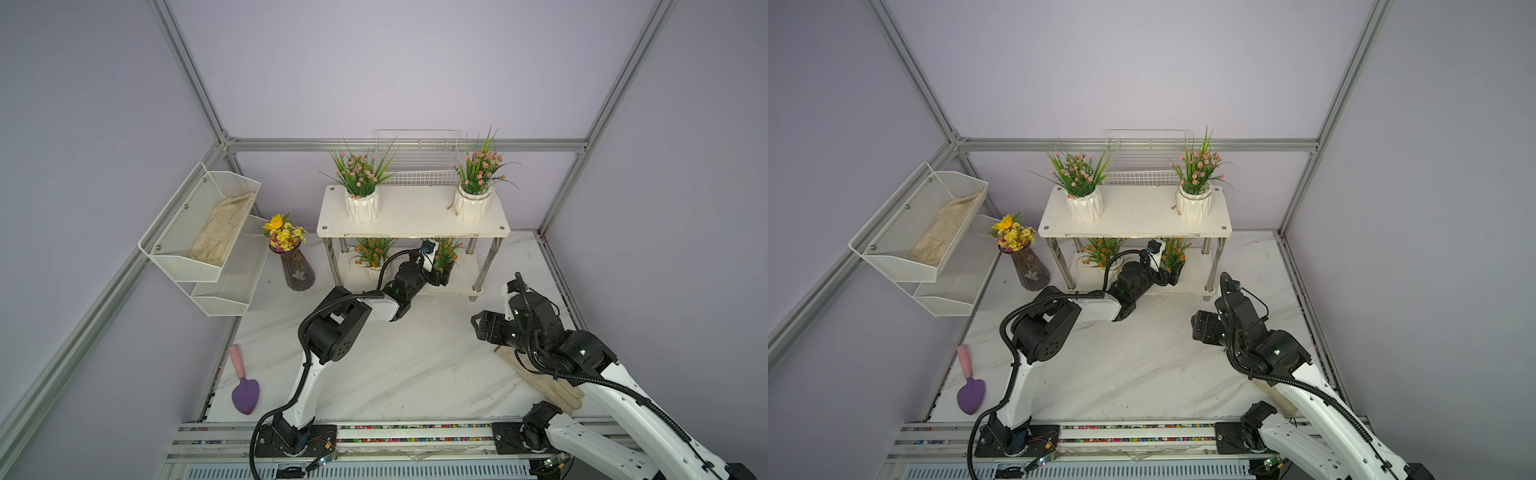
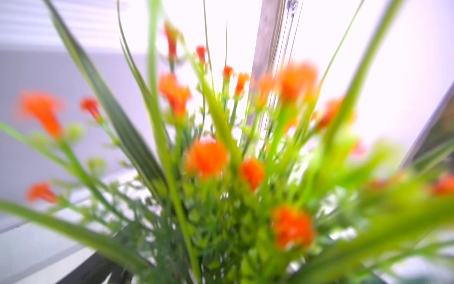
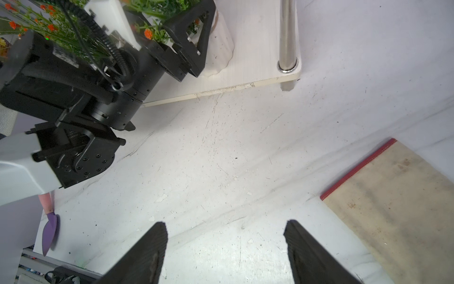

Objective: Place the baby's breath potted plants on the rack by color
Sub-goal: Place the baby's breath potted plant on the rack, then reset both arms

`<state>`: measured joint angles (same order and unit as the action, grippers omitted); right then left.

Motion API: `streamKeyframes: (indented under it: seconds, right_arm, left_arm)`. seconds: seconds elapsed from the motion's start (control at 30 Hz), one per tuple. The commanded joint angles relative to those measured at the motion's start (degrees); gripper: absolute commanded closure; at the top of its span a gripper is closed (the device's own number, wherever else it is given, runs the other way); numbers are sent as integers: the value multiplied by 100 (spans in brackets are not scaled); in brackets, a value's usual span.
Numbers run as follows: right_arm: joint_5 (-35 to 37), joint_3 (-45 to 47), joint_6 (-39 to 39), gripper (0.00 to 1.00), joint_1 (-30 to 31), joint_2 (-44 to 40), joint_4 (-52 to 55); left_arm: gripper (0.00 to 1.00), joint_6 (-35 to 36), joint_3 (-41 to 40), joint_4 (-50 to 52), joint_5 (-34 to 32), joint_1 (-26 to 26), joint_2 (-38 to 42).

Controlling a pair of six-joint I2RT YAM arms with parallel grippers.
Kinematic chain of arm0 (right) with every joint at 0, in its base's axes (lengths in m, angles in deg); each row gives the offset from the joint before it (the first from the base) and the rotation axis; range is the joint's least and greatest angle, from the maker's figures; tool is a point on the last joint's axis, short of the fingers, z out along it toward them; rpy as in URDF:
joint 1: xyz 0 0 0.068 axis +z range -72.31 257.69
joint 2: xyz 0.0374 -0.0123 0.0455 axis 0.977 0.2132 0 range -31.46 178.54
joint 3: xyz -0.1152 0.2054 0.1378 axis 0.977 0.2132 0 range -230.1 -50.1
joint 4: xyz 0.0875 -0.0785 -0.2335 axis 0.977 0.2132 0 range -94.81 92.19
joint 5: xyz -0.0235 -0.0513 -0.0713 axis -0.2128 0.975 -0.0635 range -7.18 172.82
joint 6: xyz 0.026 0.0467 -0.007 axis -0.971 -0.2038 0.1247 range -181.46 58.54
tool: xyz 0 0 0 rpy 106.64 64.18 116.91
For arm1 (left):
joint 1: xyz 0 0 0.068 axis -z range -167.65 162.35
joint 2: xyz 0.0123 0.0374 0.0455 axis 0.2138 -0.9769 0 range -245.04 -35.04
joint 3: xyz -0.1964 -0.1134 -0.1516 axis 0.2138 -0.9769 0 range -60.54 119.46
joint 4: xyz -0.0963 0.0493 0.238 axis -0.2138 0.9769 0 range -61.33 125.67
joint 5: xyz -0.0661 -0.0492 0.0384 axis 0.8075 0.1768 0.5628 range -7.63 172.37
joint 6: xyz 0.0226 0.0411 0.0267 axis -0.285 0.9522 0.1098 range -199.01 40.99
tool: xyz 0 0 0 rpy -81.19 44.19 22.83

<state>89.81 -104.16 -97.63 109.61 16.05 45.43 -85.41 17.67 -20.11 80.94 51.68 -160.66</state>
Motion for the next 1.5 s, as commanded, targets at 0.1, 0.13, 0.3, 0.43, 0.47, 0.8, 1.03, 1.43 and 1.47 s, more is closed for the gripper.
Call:
streamKeyframes:
  seconds: [0.1,0.13,0.3,0.43,0.47,0.8,1.03,1.43,1.47]
  right_arm:
    - [99,90,-27,18,-17,3,-162]
    - [110,82,-22,18,-12,16,-161]
    - [165,65,21,16,-11,82,-249]
    - [129,131,22,16,-12,136,-401]
    - [115,161,22,16,-16,145,-459]
    - [812,465,40,6,-15,301,-1230]
    - [1712,295,223,3,-15,667,-1564]
    - [4449,932,885,3,-98,493,-2936]
    - [4515,1080,934,3,-122,407,-3140]
  left_arm:
    - [0,15,-783,-153,-18,40,678]
    - [0,7,-937,-166,-39,54,776]
    - [0,53,-1904,-194,-318,340,1399]
    - [0,198,-2724,-44,-975,771,2036]
    - [0,194,-2873,34,-1080,874,2200]
    - [0,-1048,-4052,3243,-1644,1270,5007]
    - [0,-1442,-3325,6991,-3313,1259,7132]
    - [0,-722,-2890,7684,-4377,-567,8413]
    - [0,-748,-2886,7638,-4147,-948,8288]
